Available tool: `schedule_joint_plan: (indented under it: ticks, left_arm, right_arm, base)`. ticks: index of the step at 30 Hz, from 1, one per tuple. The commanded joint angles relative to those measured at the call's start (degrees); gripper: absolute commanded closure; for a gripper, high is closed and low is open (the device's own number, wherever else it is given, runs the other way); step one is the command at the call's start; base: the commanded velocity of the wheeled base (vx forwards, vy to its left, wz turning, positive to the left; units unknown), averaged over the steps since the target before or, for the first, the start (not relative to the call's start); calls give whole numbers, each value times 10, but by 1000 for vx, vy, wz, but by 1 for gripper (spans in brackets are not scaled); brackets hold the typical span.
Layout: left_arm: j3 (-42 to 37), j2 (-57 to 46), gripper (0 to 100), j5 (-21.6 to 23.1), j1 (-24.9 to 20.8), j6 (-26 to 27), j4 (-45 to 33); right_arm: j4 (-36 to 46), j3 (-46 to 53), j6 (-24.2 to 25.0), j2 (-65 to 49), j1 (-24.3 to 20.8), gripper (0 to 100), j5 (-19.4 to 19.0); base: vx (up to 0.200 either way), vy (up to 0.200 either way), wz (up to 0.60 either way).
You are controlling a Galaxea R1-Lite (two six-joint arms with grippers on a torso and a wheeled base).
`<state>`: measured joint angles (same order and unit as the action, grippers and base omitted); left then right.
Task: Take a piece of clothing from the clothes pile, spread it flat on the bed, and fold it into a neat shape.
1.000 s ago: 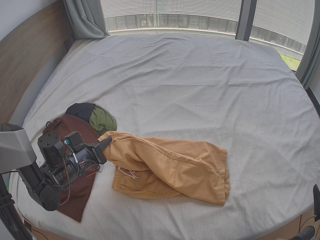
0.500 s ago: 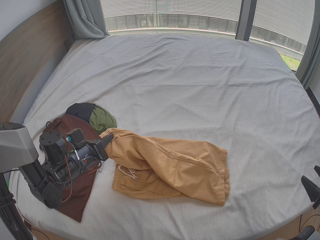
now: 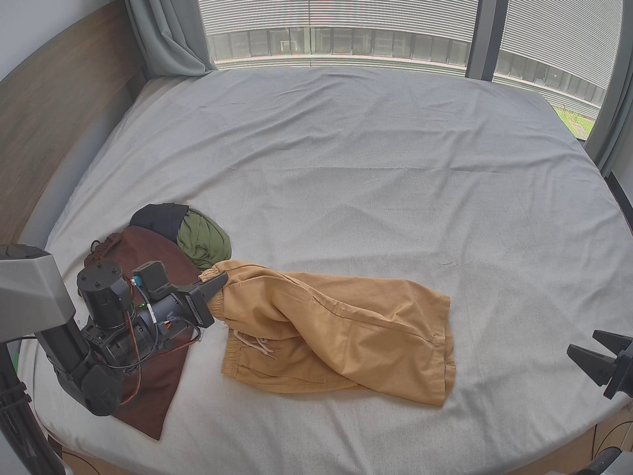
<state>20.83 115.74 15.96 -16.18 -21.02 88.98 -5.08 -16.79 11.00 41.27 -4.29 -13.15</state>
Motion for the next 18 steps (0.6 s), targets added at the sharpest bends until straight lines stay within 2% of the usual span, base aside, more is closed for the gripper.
schedule_joint_plan:
  ticks: [1, 2, 4, 9, 11, 18]
  left_arm:
    - [0, -1, 100, 0, 0, 0, 1]
    - [1, -2, 100, 0, 0, 0, 1]
    - [1, -2, 100, 0, 1, 0, 1]
    - [1, -2, 100, 0, 1, 1, 1]
    - [0, -1, 100, 0, 1, 1, 1]
    - [0, 0, 100, 0, 2, 5, 1]
  right_arm:
    - [1, -2, 0, 28, 0, 0, -13]
    - [2, 0, 1, 41, 0, 0, -44]
    - [1, 1, -1, 65, 1, 0, -71]
    - [0, -4, -14, 111, -2, 0, -98]
    - [-16, -12, -31, 146, -2, 0, -129]
    - [-70, -19, -35, 204, -10, 0, -150]
  base:
    - [0, 0, 0]
    - [0, 0, 0]
    - [0, 0, 0]
    - [0, 0, 0]
    - [0, 0, 0]
    - [0, 0, 0]
